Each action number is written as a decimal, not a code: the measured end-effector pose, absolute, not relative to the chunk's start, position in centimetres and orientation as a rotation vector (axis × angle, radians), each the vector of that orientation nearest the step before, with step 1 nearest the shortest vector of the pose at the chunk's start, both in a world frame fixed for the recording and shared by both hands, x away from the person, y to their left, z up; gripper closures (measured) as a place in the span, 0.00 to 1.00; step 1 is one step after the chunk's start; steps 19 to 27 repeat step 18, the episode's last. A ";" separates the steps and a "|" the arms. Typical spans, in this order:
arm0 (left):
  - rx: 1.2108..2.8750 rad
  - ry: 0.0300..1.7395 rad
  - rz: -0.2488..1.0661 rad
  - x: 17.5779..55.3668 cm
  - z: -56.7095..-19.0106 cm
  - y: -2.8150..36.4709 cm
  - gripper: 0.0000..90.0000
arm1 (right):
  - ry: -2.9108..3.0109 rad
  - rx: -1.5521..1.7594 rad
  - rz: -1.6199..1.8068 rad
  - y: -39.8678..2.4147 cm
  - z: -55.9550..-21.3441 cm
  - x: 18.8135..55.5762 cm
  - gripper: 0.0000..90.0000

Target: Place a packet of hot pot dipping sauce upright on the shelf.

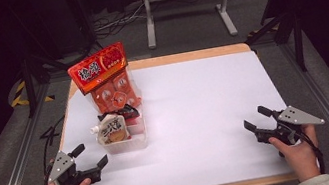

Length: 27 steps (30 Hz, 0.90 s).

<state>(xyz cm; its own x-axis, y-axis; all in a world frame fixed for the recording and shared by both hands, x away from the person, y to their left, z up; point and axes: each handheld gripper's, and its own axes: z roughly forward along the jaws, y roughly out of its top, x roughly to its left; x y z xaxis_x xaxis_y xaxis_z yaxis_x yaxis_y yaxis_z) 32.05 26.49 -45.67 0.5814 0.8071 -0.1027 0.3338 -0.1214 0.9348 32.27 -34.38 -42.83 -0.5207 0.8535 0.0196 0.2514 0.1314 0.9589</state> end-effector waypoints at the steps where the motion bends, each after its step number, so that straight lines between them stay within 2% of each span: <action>1: 1.709 0.961 0.539 32.1 -45.7 26.4 0.06 | 1.861 1.062 1.404 -34.4 -42.9 32.3 0.26; 27: 1.710 0.974 0.571 32.0 -45.4 26.0 0.08 | 1.863 1.071 1.404 -34.4 -43.6 32.6 0.25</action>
